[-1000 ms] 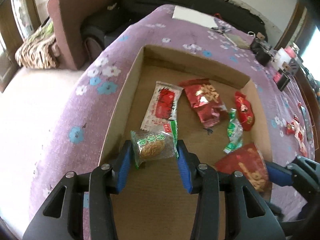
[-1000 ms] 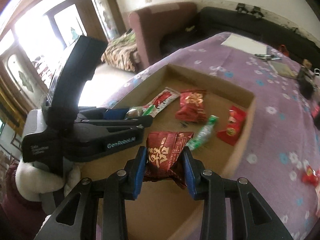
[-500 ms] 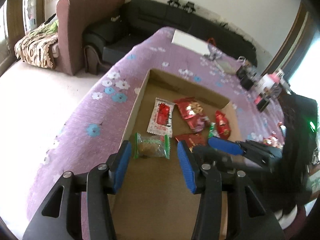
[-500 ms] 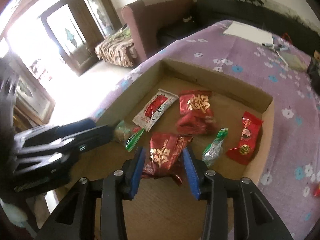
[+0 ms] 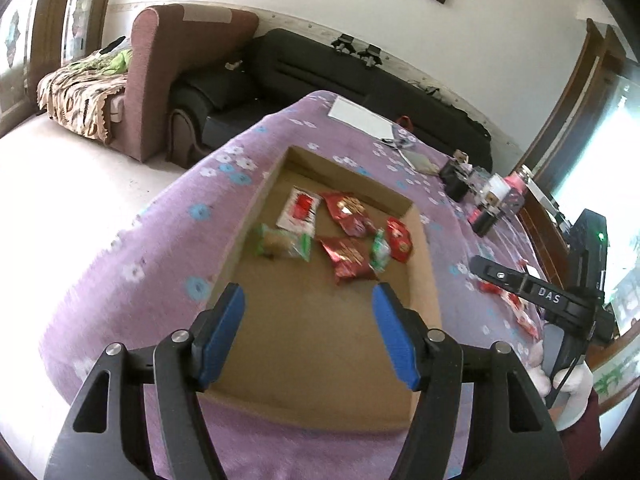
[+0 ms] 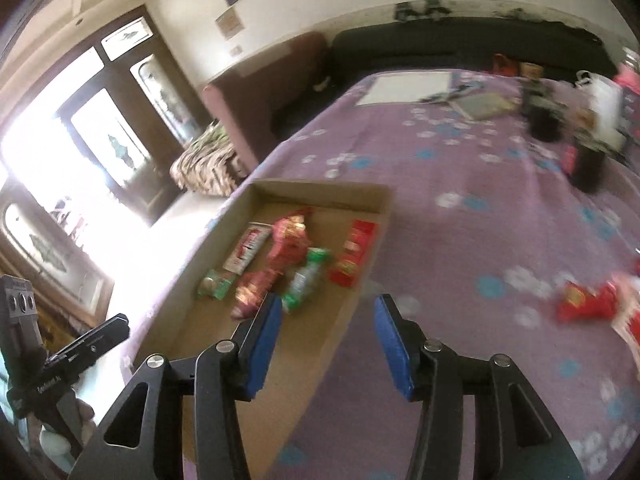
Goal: Organize snacks
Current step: 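Carry both packets over the box and open both tools to drop them, then move both open tools back over the snacks on the bedspread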
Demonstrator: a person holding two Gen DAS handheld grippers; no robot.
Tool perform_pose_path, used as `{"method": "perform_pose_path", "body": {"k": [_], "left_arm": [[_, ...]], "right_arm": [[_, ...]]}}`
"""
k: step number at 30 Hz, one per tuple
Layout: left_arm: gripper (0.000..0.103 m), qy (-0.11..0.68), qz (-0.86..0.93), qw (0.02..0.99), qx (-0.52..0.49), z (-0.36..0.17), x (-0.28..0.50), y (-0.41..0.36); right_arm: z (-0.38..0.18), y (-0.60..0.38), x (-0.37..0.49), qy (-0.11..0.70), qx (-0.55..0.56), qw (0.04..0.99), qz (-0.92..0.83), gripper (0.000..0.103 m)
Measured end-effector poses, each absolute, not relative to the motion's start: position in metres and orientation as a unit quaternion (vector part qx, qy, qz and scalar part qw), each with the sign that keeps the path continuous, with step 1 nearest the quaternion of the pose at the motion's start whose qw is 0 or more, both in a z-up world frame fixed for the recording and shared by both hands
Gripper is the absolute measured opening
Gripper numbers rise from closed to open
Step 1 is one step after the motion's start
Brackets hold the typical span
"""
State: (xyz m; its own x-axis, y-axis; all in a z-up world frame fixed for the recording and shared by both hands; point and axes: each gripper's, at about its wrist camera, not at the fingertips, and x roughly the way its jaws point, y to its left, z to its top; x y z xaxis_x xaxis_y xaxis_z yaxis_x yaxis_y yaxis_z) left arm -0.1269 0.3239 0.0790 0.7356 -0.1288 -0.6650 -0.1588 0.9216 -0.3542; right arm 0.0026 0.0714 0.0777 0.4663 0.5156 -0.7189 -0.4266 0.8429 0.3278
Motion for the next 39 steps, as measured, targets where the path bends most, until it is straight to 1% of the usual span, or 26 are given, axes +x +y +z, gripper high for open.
{"method": "perform_pose_path", "body": {"k": [7,9,13,18,21,22,24,29,32,35,36,37,39], "left_arm": [[0.066,0.356,-0.008,0.915,-0.187,0.079,-0.142,0.290],[0.066,0.360,-0.016,0.914,-0.185,0.078,-0.142,0.278],[0.066,0.372,-0.031,0.911,-0.175,0.076,-0.141,0.257],[0.066,0.376,-0.045,0.913,-0.153,0.080,-0.148,0.241],[0.066,0.375,-0.046,0.914,-0.149,0.082,-0.152,0.238],[0.066,0.376,-0.045,0.914,-0.148,0.083,-0.153,0.239],[0.066,0.378,-0.044,0.913,-0.149,0.082,-0.154,0.239],[0.066,0.383,-0.042,0.911,-0.148,0.079,-0.155,0.242],[0.066,0.386,-0.045,0.910,-0.147,0.076,-0.153,0.243],[0.066,0.388,-0.053,0.908,-0.150,0.073,-0.153,0.243],[0.066,0.388,-0.056,0.908,-0.150,0.072,-0.152,0.242],[0.066,0.389,-0.058,0.907,-0.150,0.070,-0.152,0.241],[0.066,0.395,-0.064,0.904,-0.153,0.067,-0.150,0.237]], "right_arm": [[0.100,-0.051,-0.016,0.399,0.099,0.893,0.184,0.050],[0.100,-0.092,-0.015,0.399,0.124,0.897,0.146,0.053],[0.088,-0.128,-0.007,0.412,0.143,0.893,0.109,0.053],[0.074,-0.129,0.024,0.417,0.102,0.901,0.058,0.052],[0.067,-0.110,0.054,0.422,0.061,0.903,0.051,0.049],[0.065,-0.099,0.066,0.423,0.044,0.903,0.054,0.047],[0.058,-0.086,0.079,0.432,0.033,0.899,0.061,0.036],[0.025,-0.047,0.110,0.477,-0.013,0.876,0.066,0.032],[0.017,-0.035,0.100,0.493,-0.018,0.862,0.118,0.033],[0.022,-0.033,0.070,0.538,0.049,0.800,0.260,0.031],[0.029,-0.035,0.060,0.531,0.049,0.800,0.277,0.032],[0.045,-0.042,0.043,0.505,0.043,0.813,0.286,0.032],[0.067,-0.066,0.031,0.471,0.045,0.844,0.254,0.035]]}}
